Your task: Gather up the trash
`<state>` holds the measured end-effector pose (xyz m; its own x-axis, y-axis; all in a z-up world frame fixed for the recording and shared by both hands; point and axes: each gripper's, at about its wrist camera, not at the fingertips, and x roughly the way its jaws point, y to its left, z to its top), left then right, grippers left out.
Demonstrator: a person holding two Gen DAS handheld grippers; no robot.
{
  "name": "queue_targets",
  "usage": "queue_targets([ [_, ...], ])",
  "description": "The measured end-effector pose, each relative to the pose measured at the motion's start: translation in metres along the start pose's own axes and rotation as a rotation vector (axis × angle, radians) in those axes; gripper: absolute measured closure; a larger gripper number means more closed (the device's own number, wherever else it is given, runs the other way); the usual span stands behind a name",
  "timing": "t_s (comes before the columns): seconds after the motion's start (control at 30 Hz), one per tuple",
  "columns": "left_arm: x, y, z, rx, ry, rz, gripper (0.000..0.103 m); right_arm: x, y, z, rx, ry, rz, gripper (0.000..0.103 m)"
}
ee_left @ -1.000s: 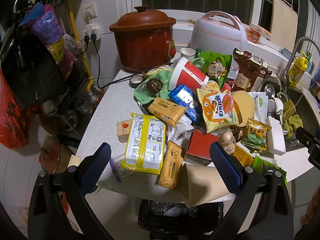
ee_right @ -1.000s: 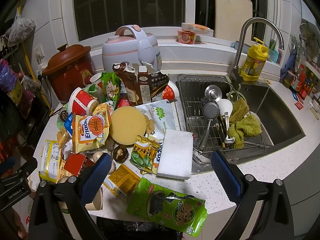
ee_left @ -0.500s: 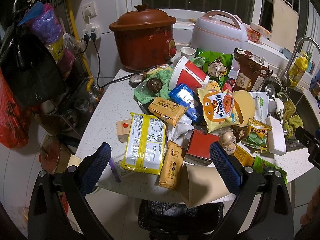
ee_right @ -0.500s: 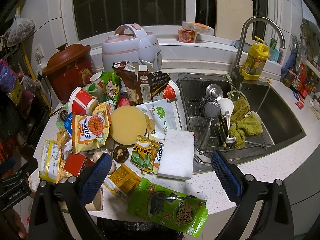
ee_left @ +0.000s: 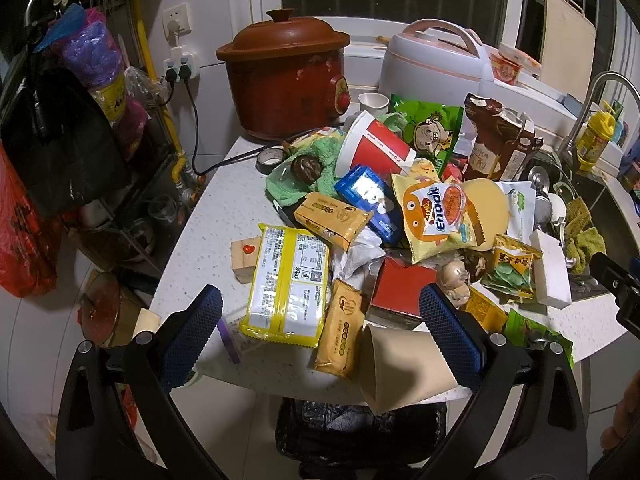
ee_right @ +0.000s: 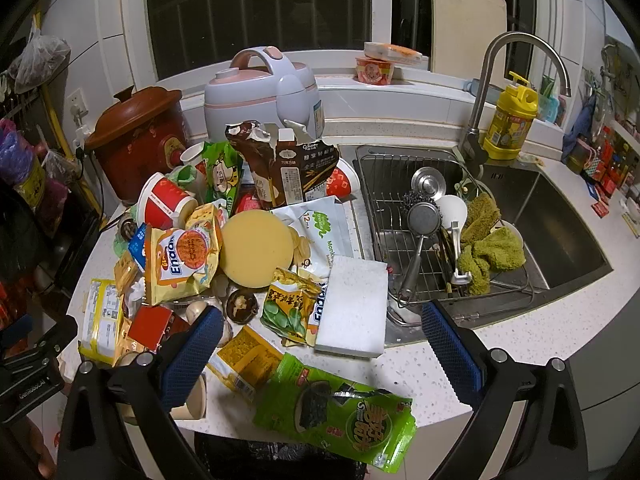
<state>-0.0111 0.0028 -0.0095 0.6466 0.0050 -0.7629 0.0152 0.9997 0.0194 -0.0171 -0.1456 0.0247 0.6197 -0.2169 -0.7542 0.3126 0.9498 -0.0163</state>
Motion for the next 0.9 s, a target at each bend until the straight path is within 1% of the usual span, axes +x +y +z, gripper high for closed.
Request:
queue_targets([
  [0.17,0.0,0.0,0.0,0.0,0.002,0.0,0.007,0.002,0.0,-0.004,0.001,0.004,-0.002,0.005],
  [0.37,-0.002,0.0,-0.007,-0.001,0.003,0.0,0.007,0.002,0.0,-0.005,0.002,0.006,0.001,0.005],
  [0.4,-0.002,0.001,-0.011,-0.002,0.004,0.0,0.007,0.002,0.001,-0.004,0.003,0.007,0.004,0.005],
  [0.43,0.005,-0.007,-0.006,-0.002,0.006,0.002,0.007,0.004,0.001,-0.005,0.004,0.011,0.014,0.005],
  [0.53,0.007,0.0,-0.01,-0.009,0.008,0.017,0.007,0.013,0.005,0.0,-0.011,0.016,0.039,0.005],
  [0.6,0.008,0.01,-0.012,-0.021,0.019,0.028,0.007,0.023,0.013,0.005,-0.043,0.016,0.047,0.005],
  [0.73,0.011,0.031,-0.02,-0.059,0.032,0.053,0.007,0.042,0.038,0.015,-0.089,0.024,0.116,0.005],
  [0.83,0.013,0.05,-0.028,-0.09,0.042,0.075,0.007,0.069,0.072,0.019,-0.155,0.051,0.17,0.005],
  [0.9,0.014,0.061,-0.033,-0.105,0.051,0.089,0.007,0.083,0.089,0.022,-0.177,0.063,0.191,0.005],
])
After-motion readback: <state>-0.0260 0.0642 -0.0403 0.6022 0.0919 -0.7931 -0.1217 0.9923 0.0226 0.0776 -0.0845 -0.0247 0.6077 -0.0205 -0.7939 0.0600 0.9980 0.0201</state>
